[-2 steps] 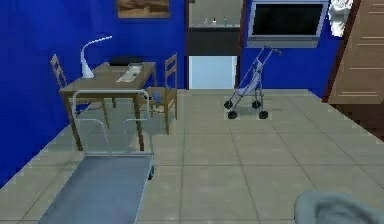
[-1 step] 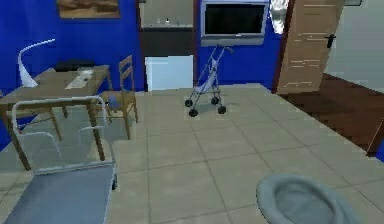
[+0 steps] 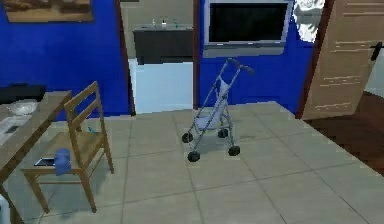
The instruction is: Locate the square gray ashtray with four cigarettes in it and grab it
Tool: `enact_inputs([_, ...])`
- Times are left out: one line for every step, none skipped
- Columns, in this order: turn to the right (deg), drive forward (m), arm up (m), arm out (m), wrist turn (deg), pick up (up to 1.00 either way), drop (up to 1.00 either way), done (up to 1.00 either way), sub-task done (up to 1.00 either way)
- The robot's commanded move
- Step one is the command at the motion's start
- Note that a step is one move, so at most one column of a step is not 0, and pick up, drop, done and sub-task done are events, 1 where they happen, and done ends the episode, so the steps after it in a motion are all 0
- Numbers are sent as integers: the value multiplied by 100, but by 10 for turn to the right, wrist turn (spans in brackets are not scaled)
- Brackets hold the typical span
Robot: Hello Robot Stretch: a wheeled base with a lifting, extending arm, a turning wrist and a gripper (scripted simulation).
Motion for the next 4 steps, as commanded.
enact_inputs([0,40,0,0,0,0,0,0,0])
enact_inputs([-90,0,0,0,0,0,0,0,0])
enact_inputs([0,15,0,0,0,0,0,0,0])
enact_inputs([450,0,0,0,0,0,0,0,0])
